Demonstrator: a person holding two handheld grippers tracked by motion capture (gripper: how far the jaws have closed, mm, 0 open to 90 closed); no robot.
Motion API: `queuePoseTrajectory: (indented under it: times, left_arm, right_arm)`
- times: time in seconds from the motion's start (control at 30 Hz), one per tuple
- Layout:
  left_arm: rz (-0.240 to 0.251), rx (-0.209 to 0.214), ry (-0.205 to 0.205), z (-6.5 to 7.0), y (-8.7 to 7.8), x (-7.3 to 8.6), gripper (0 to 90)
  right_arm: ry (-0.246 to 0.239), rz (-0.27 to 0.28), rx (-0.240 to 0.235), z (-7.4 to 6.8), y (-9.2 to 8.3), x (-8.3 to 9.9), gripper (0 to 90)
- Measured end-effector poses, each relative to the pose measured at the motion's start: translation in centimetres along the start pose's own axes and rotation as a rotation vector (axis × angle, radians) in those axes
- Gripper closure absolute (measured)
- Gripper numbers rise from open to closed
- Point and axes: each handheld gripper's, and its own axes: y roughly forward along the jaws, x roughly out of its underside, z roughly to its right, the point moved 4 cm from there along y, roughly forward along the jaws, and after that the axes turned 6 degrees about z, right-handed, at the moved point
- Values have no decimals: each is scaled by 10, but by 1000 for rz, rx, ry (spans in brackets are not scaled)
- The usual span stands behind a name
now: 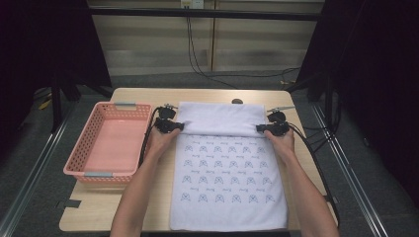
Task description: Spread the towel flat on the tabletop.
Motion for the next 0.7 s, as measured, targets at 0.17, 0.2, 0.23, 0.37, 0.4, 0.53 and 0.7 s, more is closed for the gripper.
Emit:
queuePoseTrajectory:
  times: [0.17,0.2,0.23,0.37,0.4,0.53,0.7]
  left_arm:
    - [81,60,-5,17,-24,-15,869]
    - [110,66,-11,19,-29,-19,869]
    - [123,66,5,21,-37,-23,869]
    - [207,103,22,28,-73,-36,870]
    - [221,109,30,30,-80,-38,870]
    - [288,140,82,43,-116,-44,870]
    - [371,163,131,60,-159,-53,870]
  right_arm:
    - [37,127,-80,4,-28,-27,865]
    - [27,147,-84,4,-34,-34,864]
    - [14,157,-81,4,-40,-38,864]
    - [-18,224,-105,0,-73,-58,864]
    - [-28,246,-118,-1,-83,-63,864]
    - [-47,301,-152,-6,-113,-72,862]
    - [-80,326,-182,-20,-142,-74,860]
